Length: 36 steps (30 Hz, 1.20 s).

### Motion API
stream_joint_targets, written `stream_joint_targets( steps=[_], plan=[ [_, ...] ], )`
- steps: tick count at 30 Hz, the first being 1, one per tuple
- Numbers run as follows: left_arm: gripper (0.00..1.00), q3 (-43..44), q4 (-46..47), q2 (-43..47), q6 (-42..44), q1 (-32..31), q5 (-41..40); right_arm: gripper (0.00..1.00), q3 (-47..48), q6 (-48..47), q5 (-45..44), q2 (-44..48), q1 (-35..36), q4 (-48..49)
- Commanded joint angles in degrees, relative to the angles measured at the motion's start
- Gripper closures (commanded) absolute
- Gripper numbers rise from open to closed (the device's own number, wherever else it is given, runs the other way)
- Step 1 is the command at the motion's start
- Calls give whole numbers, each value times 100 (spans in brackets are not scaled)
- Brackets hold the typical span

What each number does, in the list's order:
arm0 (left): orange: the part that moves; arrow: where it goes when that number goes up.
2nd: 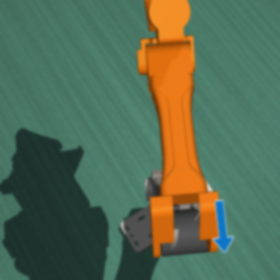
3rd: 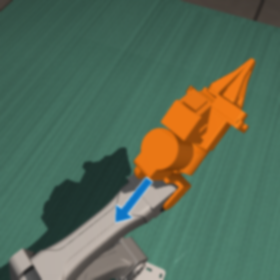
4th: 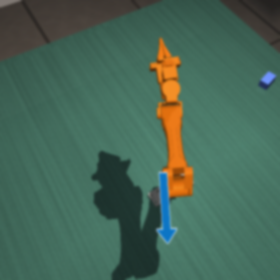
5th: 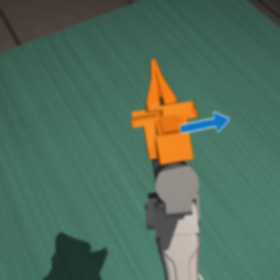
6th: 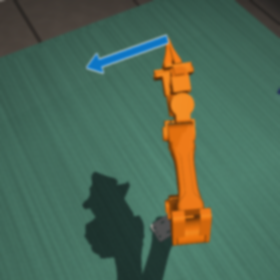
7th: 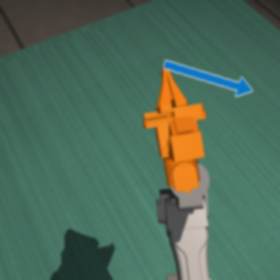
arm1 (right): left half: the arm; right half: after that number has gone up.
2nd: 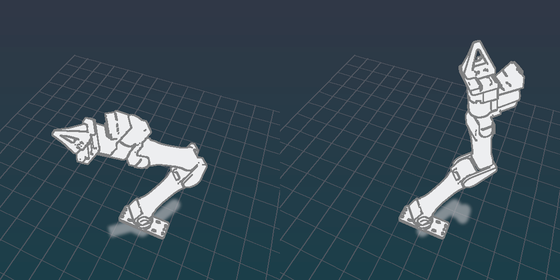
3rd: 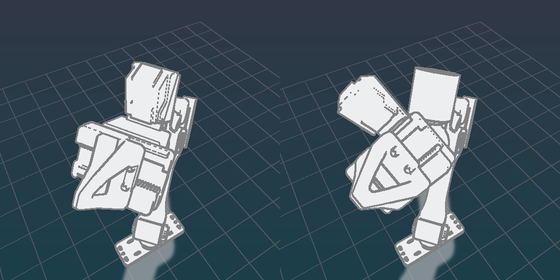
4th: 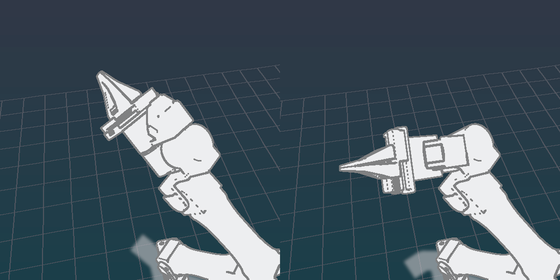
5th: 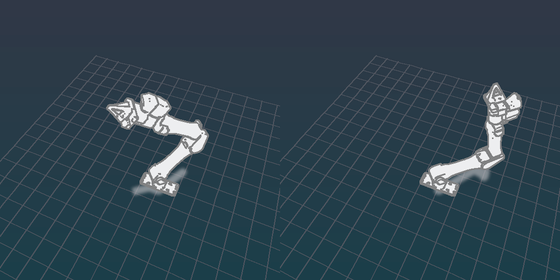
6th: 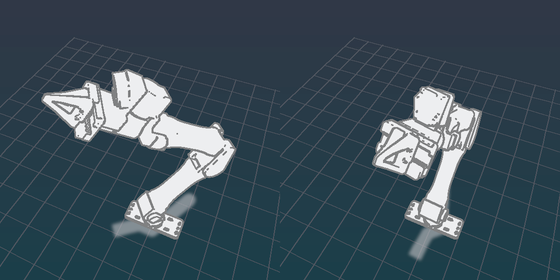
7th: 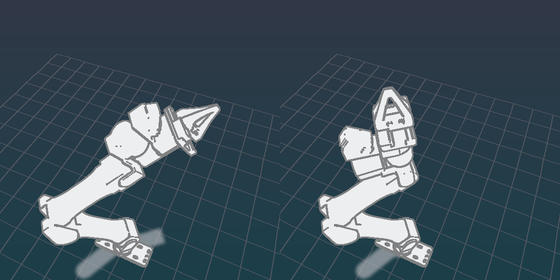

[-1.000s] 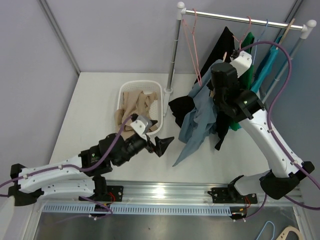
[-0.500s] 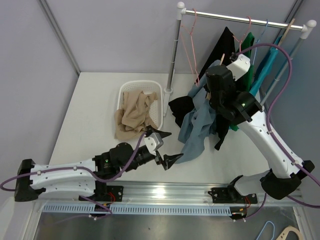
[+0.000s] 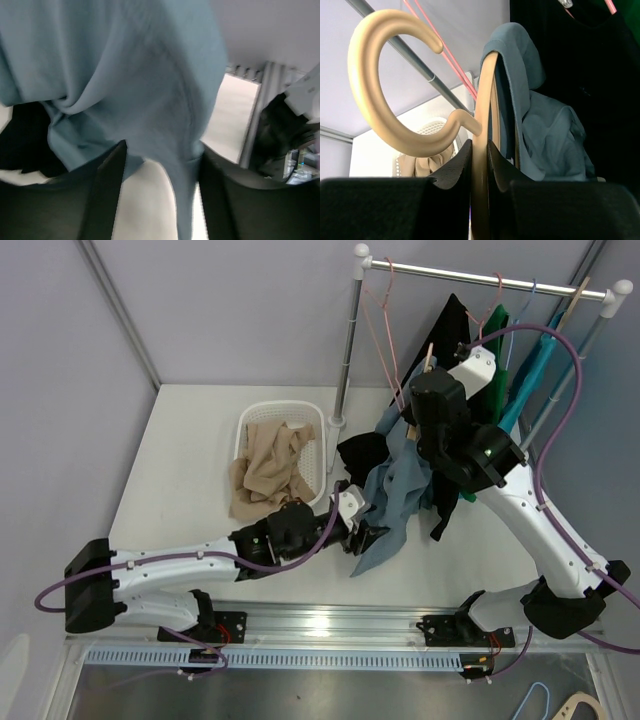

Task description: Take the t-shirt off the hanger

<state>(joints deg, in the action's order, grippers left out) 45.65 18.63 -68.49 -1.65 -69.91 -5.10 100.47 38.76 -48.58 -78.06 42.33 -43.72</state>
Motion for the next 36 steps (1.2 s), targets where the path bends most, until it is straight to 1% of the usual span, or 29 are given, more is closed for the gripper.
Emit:
stream_joint_targets(
  steps=[1,2,5,6,7,8,9,10,12,13,19,25,26,28,31,32,33,36],
  plan=[
    [46,794,124,-217,-134,21,641,100,289,0,-152,160,48,435],
    [52,875,-68,-331,-160,13,677,100,272,8,-152,151,48,435],
    [53,999,-27,-376,-187,12,739,100,211,61,-126,151,48,444],
    [54,990,122,-367,-230,12,808,100,175,79,-117,142,48,461],
    [61,1007,158,-358,-239,12,879,100,166,79,-117,151,48,470],
    [81,1025,149,-358,-248,12,975,100,158,87,-143,142,48,488],
    [96,1060,36,-367,-265,12,1133,100,158,35,-178,133,39,514],
    [99,1104,-34,-367,-335,4,1195,100,166,-9,-205,133,39,531],
    [99,1060,-44,-315,-423,-49,1353,100,184,-79,-301,133,21,584],
    [99,895,34,-279,-441,-93,1372,100,193,-132,-301,142,-5,593],
    [99,385,185,54,-626,-426,1354,100,237,-281,-161,90,-242,768],
    [99,94,0,450,-564,-1208,1073,100,448,-405,128,-148,-611,839],
    [99,76,-17,537,-582,-1392,1055,100,439,-413,173,-191,-655,857],
    [99,-98,35,591,-705,-1569,1108,100,448,-413,252,-271,-743,874],
    [99,-390,351,512,-881,-1894,1309,100,474,-440,410,-394,-884,918],
    [99,-460,412,364,-898,-1999,1397,100,500,-449,480,-429,-927,910],
    [99,-565,526,276,-1055,-2000,1476,100,526,-440,524,-481,-937,883],
    [99,-654,720,-5,-1144,-1790,1179,100,606,-370,752,-482,-919,673]
  ],
)
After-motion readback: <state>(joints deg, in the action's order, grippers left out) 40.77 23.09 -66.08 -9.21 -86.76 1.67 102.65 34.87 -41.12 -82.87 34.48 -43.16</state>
